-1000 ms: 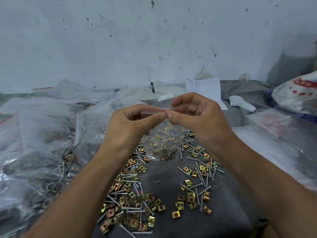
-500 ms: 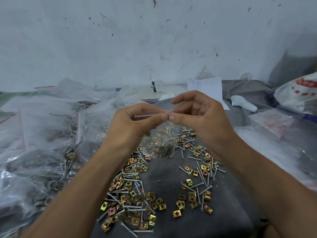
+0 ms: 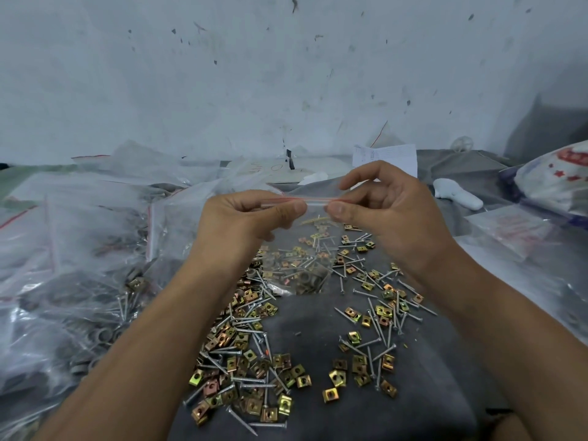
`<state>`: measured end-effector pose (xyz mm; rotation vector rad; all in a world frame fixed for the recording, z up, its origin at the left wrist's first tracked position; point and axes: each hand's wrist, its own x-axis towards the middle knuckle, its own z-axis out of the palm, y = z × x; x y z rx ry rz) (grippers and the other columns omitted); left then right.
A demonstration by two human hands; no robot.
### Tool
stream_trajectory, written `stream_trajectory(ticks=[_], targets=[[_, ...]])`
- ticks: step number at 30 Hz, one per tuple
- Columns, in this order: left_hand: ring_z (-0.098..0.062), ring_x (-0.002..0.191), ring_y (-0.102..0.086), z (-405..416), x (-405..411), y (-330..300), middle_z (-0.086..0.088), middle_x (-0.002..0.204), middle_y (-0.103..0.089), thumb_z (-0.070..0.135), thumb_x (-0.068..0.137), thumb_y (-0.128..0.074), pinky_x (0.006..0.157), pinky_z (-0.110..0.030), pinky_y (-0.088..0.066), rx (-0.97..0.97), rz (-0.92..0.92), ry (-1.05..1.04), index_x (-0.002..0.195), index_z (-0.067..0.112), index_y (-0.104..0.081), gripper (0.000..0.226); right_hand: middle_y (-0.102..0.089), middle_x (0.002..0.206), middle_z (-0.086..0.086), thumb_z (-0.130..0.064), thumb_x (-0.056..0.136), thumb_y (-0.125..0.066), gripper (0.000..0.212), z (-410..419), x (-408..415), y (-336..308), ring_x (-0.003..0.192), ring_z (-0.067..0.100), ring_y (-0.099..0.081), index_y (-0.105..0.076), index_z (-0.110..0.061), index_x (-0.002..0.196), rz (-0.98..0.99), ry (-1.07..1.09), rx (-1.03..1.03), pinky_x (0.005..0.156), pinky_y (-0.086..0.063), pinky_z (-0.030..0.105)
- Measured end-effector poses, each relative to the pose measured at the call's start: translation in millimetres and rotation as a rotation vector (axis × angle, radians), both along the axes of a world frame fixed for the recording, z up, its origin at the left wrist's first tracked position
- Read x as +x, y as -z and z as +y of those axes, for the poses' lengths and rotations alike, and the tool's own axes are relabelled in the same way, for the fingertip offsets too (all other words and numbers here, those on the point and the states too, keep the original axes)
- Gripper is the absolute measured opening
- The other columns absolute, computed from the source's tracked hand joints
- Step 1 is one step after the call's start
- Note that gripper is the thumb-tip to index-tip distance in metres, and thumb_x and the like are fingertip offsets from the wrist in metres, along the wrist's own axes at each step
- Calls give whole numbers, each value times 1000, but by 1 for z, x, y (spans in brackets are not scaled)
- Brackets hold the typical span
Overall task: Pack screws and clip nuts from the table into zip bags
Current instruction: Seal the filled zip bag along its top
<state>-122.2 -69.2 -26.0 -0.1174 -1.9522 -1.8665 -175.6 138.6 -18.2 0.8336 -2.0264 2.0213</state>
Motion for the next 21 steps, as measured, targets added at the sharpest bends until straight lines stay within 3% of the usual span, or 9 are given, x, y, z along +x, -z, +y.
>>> stream_trajectory(ticks=[4, 10, 15, 21], targets=[[-17, 80, -71, -6, 4, 0, -13, 86, -80, 33, 70, -86, 71, -31, -48, 55, -23, 12, 89, 13, -86, 28, -78, 87, 15, -5, 81, -83, 27, 4, -3, 1, 92, 38, -76, -66, -12, 102, -37, 5, -56, 95, -58, 57], [-26, 98, -79, -9, 4, 4, -10, 102, -82, 23, 99, -68, 76, -34, -52, 11, -65, 82, 102, 12, -85, 20, -79, 95, 12, 1, 91, -72, 28, 6, -6, 3, 94, 26, -77, -69, -9, 116, -51, -37, -94, 87, -62, 39], [-24, 95, -79, -6, 6, 4, -8, 101, -82, 25, 98, -71, 81, -39, -51, 18, -27, 38, 100, 16, -86, 17, -77, 108, 11, -15, 80, -80, 50, -1, 3, 2, 103, 25, -74, -66, -9, 127, -93, -156, -92, 87, -61, 35], [-20, 81, -78, 2, 5, 5, -7, 91, -81, 19, 98, -73, 67, -25, -56, -44, 31, -9, 94, 16, -85, 13, -79, 94, 9, -6, 80, -85, 36, -14, 8, 3, 87, 19, -75, -72, -7, 113, -46, -117, -75, 79, -60, 27]])
